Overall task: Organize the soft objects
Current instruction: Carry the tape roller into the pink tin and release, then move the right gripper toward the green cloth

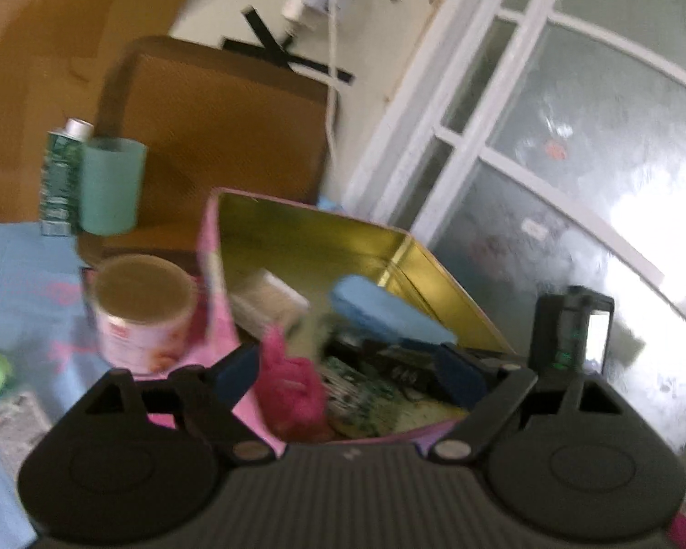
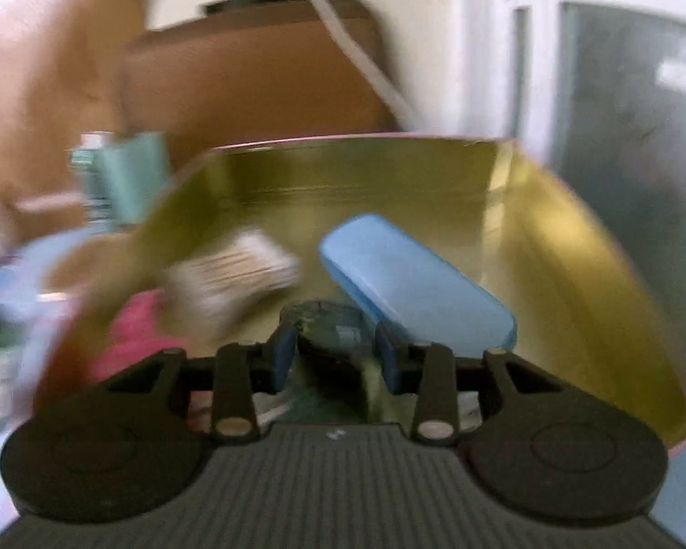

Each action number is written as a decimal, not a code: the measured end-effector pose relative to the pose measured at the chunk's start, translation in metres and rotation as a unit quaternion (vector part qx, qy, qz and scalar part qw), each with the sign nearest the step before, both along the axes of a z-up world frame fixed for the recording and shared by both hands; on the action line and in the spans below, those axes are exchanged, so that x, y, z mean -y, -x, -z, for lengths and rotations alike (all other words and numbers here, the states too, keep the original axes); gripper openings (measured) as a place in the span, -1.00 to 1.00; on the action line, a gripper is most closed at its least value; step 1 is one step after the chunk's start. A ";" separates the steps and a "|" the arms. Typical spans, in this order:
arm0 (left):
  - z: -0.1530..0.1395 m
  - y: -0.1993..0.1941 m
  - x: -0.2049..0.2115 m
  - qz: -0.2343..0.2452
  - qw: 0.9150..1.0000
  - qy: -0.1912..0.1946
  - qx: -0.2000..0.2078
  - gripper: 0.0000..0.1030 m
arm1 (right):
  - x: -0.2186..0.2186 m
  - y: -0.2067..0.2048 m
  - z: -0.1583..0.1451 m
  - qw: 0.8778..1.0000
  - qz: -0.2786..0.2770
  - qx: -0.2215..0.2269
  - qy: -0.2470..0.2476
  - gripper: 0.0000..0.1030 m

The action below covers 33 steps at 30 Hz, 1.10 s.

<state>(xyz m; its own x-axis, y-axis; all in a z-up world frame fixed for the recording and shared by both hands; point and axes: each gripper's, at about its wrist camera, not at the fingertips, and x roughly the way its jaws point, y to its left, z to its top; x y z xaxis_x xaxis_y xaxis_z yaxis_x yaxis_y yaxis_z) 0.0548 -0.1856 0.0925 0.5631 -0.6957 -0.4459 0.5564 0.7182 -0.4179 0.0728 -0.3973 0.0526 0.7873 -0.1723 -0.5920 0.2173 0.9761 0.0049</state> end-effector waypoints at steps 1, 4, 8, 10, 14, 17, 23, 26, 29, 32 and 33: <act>0.000 0.001 -0.010 -0.005 1.000 0.005 0.001 0.69 | 0.005 -0.001 0.001 1.000 0.013 0.004 0.000 -0.17; 0.002 0.007 -0.043 -0.022 1.000 0.009 0.018 0.71 | 0.019 0.012 -0.004 0.997 0.023 0.040 -0.058 -0.17; 0.019 0.024 -0.099 -0.069 0.996 -0.022 0.044 0.75 | 0.008 0.051 -0.014 0.992 0.014 0.103 -0.077 -0.15; 0.036 0.031 -0.131 -0.103 0.993 -0.047 0.042 0.75 | -0.001 0.060 -0.019 0.989 -0.003 0.116 -0.092 -0.14; 0.061 0.039 -0.190 -0.167 0.982 -0.078 0.030 0.75 | -0.052 0.073 -0.028 0.979 -0.101 0.136 -0.118 -0.14; 0.074 0.039 -0.223 -0.212 0.973 -0.087 0.016 0.75 | -0.103 0.067 -0.030 0.969 -0.181 0.122 -0.118 -0.14; 0.087 0.038 -0.261 -0.259 0.966 -0.028 0.005 0.71 | -0.198 0.019 -0.009 0.957 -0.270 0.059 -0.093 -0.14; 0.086 0.039 -0.262 -0.264 0.964 -0.020 0.010 0.71 | -0.229 -0.018 0.005 0.959 -0.272 0.043 -0.062 -0.14; 0.085 0.043 -0.261 -0.262 0.965 -0.020 0.020 0.71 | -0.243 -0.055 0.018 0.960 -0.269 0.007 -0.072 -0.14; 0.086 0.044 -0.261 -0.262 0.965 -0.017 0.024 0.71 | -0.253 -0.067 0.030 0.959 -0.272 -0.029 -0.069 -0.71; 0.086 0.045 -0.261 -0.262 0.965 -0.015 0.023 0.71 | -0.257 -0.066 0.030 0.961 -0.270 -0.027 -0.057 -0.72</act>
<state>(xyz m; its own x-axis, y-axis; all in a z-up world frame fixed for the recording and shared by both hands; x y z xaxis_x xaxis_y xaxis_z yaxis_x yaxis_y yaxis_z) 0.0102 0.0757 0.0066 0.8537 -0.2972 -0.4276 0.1315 0.9176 -0.3751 0.1384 -0.1404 0.0225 0.7110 0.3212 -0.6256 -0.3181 0.9403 0.1213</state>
